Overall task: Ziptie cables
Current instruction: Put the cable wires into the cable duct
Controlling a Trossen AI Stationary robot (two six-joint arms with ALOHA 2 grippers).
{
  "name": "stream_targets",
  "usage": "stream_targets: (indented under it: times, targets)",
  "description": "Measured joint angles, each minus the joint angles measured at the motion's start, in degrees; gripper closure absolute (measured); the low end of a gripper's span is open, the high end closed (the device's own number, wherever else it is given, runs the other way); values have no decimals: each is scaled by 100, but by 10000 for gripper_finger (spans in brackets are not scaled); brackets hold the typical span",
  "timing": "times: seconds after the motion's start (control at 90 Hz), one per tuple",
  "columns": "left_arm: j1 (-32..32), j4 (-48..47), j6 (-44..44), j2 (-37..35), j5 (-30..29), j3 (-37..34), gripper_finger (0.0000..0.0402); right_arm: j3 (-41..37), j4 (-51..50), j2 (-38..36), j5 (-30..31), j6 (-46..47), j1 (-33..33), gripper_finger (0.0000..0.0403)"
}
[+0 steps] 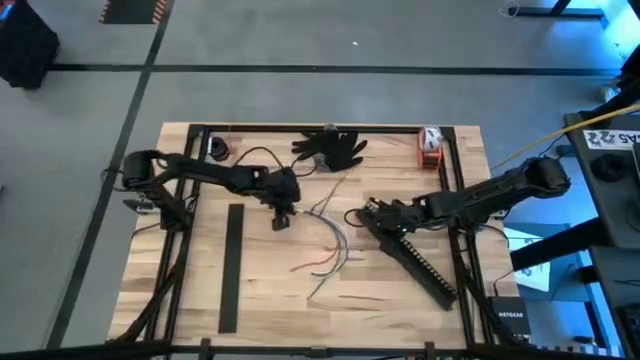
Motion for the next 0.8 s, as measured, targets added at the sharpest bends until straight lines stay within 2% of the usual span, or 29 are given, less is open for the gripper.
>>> stream_targets:
  times: [0.344, 0.511, 0.667, 0.8]
  targets:
    - [-350, -1379, -849, -963, -74, 11, 364, 217, 1719, 1167, 525, -2003, -49, 381]
    - [-465, -2010, -1166, -1490, -110, 11, 364, 851, 1747, 1839, 602, -2803, -301, 381]
    - [-548, -2323, -1427, -2064, -225, 11, 364, 1480, 1545, 2203, 582, -3004, -516, 380]
    - [-595, -2337, -1533, -2548, -371, 13, 364, 1940, 944, 2229, 459, -2988, -618, 349]
